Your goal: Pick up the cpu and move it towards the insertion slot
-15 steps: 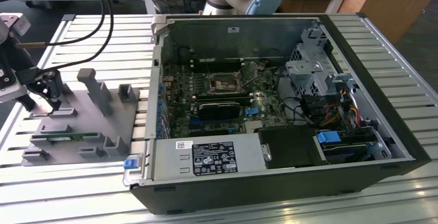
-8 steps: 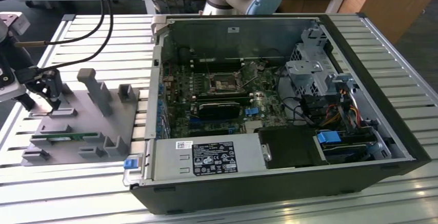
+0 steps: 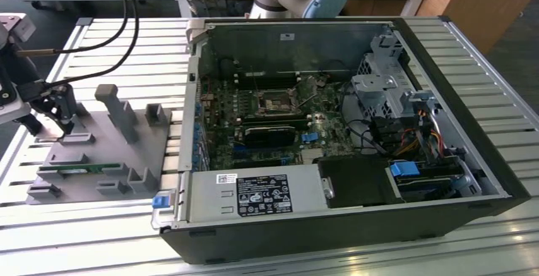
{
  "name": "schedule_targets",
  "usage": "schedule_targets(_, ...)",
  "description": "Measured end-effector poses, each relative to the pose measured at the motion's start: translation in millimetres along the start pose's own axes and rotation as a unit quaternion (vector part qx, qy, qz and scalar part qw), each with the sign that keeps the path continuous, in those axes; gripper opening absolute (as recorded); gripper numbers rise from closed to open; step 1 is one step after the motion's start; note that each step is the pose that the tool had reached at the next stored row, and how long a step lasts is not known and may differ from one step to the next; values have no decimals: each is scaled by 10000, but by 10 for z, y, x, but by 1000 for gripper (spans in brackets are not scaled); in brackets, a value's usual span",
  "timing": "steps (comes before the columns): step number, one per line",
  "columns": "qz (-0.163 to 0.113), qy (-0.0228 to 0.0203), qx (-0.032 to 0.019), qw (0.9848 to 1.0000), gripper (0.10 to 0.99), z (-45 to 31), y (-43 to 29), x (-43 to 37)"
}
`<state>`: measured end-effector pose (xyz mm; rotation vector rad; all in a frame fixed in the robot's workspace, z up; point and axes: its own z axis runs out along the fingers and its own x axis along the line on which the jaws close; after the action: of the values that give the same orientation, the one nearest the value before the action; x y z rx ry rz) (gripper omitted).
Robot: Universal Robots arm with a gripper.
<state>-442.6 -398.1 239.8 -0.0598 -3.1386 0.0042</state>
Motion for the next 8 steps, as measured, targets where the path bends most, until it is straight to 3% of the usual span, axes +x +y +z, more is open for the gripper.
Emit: schedule_targets(8, 0, 0, 0, 10000, 541, -41, 0, 0)
